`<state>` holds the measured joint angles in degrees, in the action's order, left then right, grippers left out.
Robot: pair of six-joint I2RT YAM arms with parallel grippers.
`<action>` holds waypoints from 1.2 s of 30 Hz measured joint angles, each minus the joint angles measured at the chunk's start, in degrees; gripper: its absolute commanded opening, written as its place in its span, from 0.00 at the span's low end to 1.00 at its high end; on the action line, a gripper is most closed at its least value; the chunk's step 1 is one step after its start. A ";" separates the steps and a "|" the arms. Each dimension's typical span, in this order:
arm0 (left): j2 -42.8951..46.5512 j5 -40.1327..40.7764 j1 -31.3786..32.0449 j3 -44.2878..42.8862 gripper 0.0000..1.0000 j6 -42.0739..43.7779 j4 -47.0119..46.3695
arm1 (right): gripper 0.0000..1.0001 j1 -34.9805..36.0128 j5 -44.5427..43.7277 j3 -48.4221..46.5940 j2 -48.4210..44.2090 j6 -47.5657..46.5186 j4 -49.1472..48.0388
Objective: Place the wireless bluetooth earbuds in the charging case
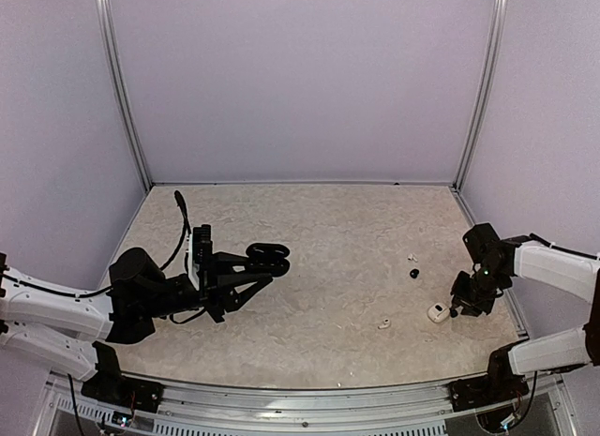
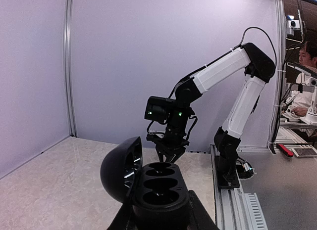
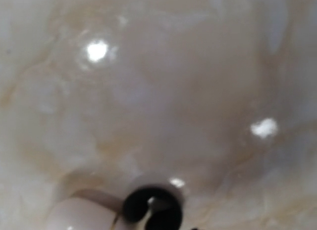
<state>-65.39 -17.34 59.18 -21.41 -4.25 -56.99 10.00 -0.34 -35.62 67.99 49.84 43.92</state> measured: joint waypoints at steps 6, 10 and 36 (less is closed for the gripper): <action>0.00 0.00 0.00 0.02 0.00 0.00 0.00 | 0.37 -0.39 -0.87 1.16 1.20 -0.09 -2.05; 0.04 0.00 0.00 0.13 0.00 0.00 0.00 | 0.38 -0.48 -0.85 1.92 1.88 -0.07 -3.45; 0.09 0.24 0.00 0.37 0.00 0.02 0.02 | 0.22 -0.50 0.92 1.64 3.19 -1.14 -7.19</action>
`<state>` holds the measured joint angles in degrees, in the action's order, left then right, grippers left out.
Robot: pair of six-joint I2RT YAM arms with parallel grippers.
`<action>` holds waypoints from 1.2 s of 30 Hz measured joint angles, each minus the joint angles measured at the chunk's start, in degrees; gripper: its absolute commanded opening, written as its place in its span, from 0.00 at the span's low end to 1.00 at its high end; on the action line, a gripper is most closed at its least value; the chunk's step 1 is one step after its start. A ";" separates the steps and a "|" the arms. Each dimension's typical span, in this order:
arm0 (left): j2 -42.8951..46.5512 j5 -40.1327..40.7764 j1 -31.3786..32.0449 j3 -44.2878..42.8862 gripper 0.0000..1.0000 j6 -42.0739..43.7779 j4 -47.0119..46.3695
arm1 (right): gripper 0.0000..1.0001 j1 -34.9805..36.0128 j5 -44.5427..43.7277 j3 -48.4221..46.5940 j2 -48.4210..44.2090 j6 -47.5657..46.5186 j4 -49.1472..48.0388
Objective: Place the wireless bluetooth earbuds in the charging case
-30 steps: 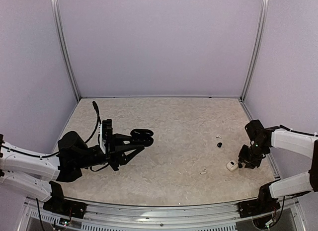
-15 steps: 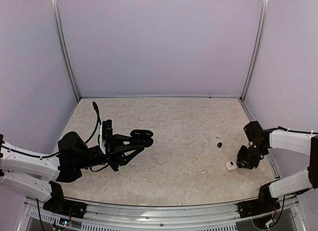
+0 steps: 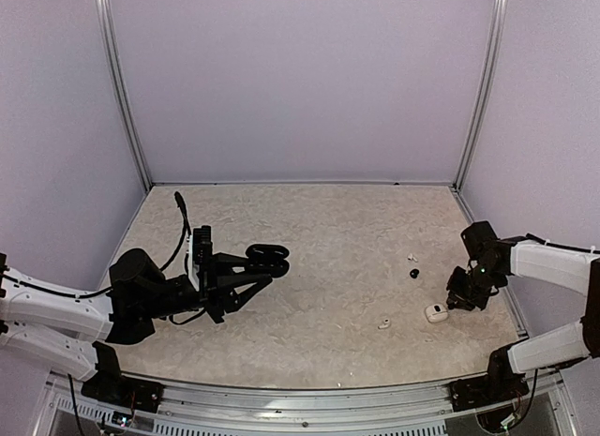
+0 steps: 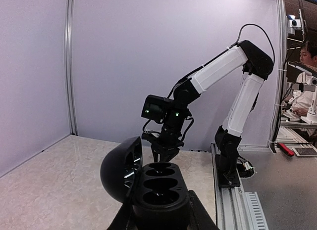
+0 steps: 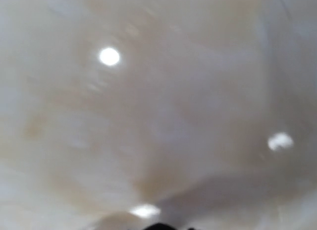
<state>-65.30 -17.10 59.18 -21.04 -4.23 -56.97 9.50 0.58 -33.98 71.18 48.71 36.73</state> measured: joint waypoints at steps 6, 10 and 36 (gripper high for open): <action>0.26 0.76 0.00 0.02 0.00 0.00 0.02 | 0.21 2.49 0.50 -7.58 -0.50 -2.89 -0.70; 1.25 1.31 -0.24 0.02 0.00 -0.04 0.42 | 0.21 9.27 0.42 -14.56 2.56 -5.97 -3.74; 8.79 4.76 -1.79 0.02 0.00 -0.94 8.04 | 0.48 32.68 -1.18 -27.02 31.04 -2.12 -11.43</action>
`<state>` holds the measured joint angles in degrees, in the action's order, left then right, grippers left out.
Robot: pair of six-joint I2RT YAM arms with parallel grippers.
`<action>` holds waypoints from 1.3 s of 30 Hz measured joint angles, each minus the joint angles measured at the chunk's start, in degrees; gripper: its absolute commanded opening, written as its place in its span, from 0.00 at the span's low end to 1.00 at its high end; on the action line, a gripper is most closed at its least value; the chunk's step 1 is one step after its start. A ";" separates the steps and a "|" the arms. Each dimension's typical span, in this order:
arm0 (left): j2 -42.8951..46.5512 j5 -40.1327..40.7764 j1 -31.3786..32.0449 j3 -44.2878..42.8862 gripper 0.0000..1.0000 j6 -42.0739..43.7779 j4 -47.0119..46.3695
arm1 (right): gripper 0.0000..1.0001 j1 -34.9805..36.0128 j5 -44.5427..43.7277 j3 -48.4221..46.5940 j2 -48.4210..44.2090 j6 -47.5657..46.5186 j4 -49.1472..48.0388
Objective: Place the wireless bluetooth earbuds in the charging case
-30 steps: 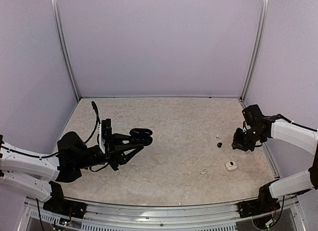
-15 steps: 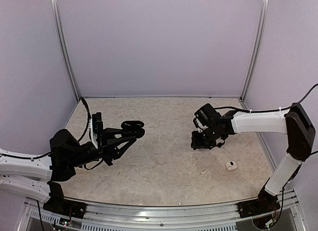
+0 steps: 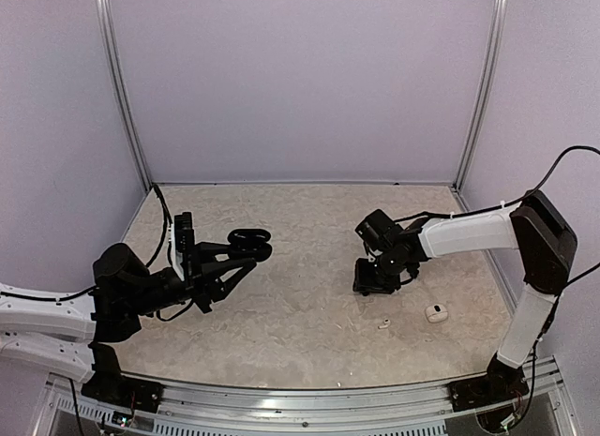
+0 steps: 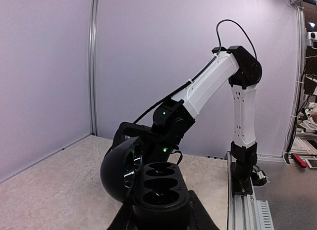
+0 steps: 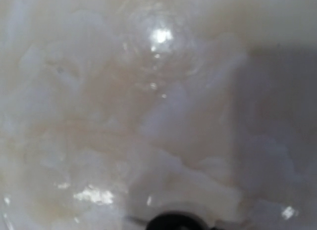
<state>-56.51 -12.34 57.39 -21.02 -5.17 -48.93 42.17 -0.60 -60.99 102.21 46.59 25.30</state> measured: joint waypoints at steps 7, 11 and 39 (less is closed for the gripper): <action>0.09 0.31 -0.04 0.00 0.00 0.02 1.07 | 0.60 -0.07 0.61 -1.01 -0.37 -3.82 -1.01; 0.68 0.39 -0.04 0.00 0.00 0.00 1.46 | 0.75 -1.42 4.70 -0.83 -3.43 -12.76 -2.38; 0.24 -0.20 -0.04 0.00 0.00 0.02 1.40 | 0.37 -12.35 23.54 2.75 -2.86 -45.38 -6.60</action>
<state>-56.27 -12.53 57.34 -21.02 -5.15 -47.53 29.82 22.94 -58.24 99.35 1.21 18.70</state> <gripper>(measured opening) 0.253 0.409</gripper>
